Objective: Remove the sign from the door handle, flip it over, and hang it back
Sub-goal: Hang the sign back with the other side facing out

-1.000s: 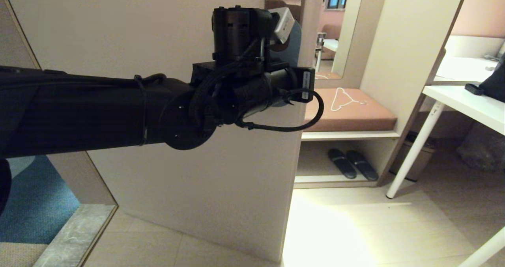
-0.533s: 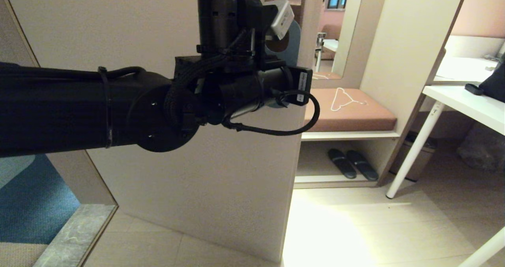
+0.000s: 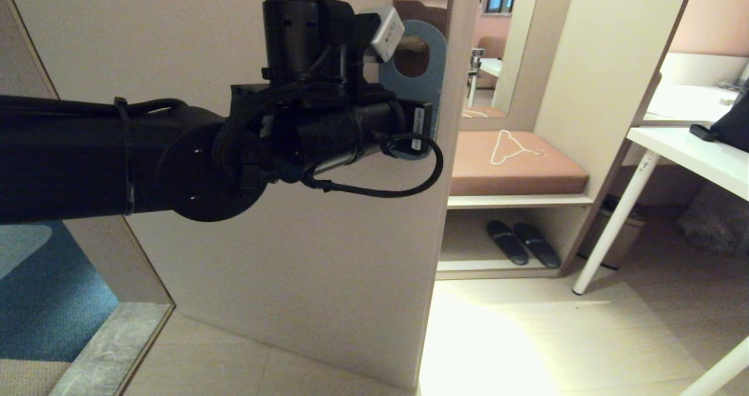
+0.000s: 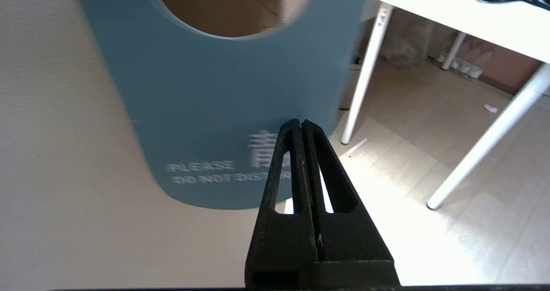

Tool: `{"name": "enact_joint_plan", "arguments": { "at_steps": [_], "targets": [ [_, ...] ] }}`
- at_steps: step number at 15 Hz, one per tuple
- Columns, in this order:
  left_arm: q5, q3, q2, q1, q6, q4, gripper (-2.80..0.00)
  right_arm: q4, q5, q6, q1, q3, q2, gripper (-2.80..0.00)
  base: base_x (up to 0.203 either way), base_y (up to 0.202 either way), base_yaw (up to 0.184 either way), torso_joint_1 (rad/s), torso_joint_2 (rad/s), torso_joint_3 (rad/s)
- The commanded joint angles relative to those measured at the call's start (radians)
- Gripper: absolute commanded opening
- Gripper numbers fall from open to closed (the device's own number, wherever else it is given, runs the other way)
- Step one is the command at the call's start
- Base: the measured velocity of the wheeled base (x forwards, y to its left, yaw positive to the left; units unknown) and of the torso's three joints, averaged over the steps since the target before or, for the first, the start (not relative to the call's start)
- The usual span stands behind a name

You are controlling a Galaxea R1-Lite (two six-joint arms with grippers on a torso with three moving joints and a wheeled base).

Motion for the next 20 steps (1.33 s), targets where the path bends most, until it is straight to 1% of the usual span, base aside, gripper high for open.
{"name": "enact_joint_plan", "arguments": {
  "at_steps": [1, 4, 6, 13, 17, 20],
  "targets": [
    [0.001, -0.023, 0.021, 0.002, -0.001, -0.002, -2.80, 0.000, 0.000, 0.001, 0.000, 0.000, 0.000, -2.80, 0.000, 0.000, 0.000, 0.000, 0.00, 0.000],
    [0.001, -0.097, 0.063, 0.001, -0.001, -0.002, -2.80, 0.000, 0.000, 0.001, 0.000, 0.000, 0.000, -2.80, 0.000, 0.000, 0.000, 0.000, 0.00, 0.000],
    [0.001, -0.125, 0.079, -0.001, 0.001, -0.001, -2.80, 0.000, 0.000, 0.001, 0.000, 0.000, 0.000, -2.80, 0.000, 0.000, 0.000, 0.000, 0.00, 0.000],
    [0.007, -0.123, 0.079, -0.008, -0.001, -0.001, -2.80, 0.000, 0.000, 0.000, 0.000, 0.000, 0.000, -2.80, 0.000, 0.000, 0.000, 0.000, 0.00, 0.000],
    [0.008, -0.100, 0.045, -0.023, -0.002, 0.003, -2.80, 0.000, 0.000, 0.001, 0.000, 0.000, 0.000, -2.80, 0.000, 0.000, 0.000, 0.000, 0.00, 0.000],
    [0.014, -0.006, -0.052, -0.041, -0.002, 0.005, -2.80, 0.000, 0.000, 0.001, 0.000, 0.000, 0.000, -2.80, 0.000, 0.000, 0.000, 0.000, 0.00, 0.000]
  ]
}}
